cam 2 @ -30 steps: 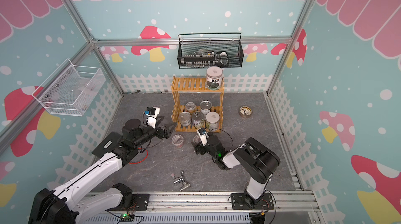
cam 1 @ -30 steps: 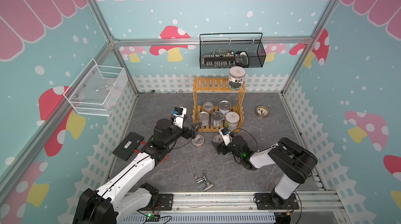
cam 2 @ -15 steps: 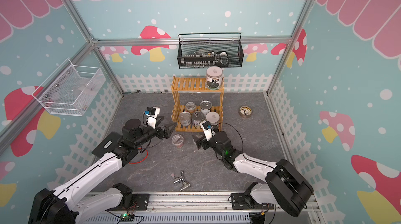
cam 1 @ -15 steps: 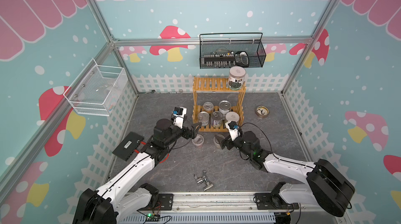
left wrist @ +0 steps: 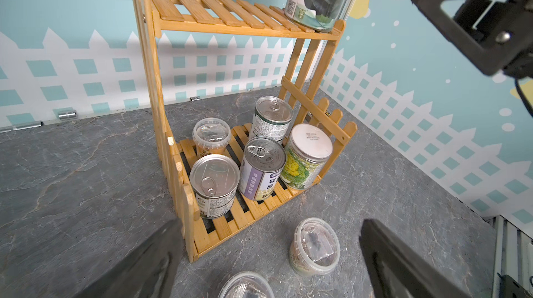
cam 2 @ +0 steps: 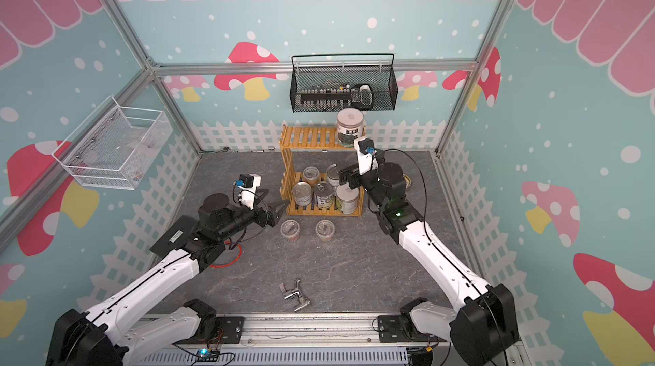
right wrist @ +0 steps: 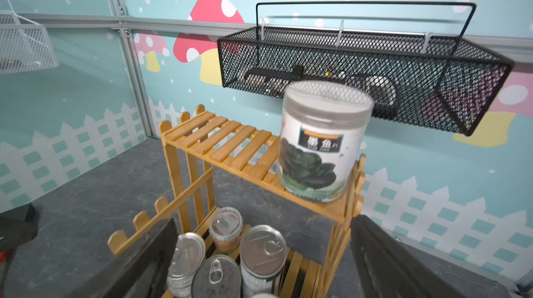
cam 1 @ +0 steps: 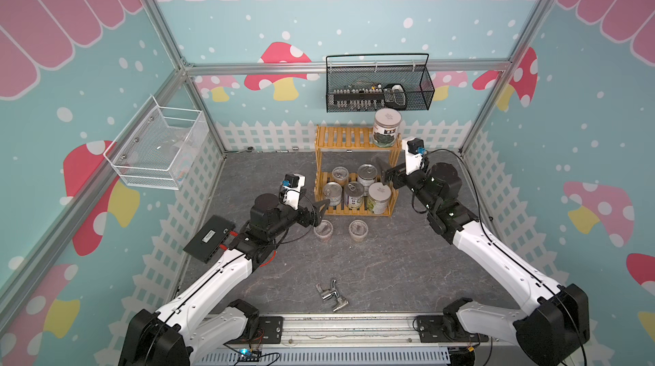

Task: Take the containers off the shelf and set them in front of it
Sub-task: 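Pick up a container from the shelf.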

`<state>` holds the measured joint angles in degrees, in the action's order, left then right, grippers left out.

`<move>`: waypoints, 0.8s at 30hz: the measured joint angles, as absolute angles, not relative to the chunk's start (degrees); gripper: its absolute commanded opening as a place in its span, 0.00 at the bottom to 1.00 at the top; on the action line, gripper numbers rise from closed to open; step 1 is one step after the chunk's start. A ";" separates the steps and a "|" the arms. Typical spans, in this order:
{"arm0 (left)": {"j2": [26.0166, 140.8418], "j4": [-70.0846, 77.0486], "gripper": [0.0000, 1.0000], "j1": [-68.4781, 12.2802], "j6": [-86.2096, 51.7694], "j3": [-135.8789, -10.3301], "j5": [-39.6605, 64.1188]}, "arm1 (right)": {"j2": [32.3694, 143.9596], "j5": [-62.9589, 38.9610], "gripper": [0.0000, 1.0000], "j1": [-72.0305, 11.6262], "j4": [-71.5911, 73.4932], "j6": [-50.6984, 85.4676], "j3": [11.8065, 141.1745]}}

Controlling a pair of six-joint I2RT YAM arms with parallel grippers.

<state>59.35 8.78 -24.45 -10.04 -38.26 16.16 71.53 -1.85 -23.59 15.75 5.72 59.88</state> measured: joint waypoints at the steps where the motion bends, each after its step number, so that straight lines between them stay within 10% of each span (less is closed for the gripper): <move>1: 59.22 8.78 0.99 -24.45 -10.04 -38.35 16.19 | 72.99 -2.35 0.99 -22.72 15.09 5.52 61.76; 24: 59.24 8.88 0.99 -20.75 -10.28 -41.67 19.35 | 97.41 -6.94 0.99 -17.12 3.60 3.46 91.48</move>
<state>59.24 8.88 -20.75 -10.28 -41.67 19.35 97.41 -6.94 -17.12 3.60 3.46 91.48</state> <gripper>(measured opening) 0.993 0.986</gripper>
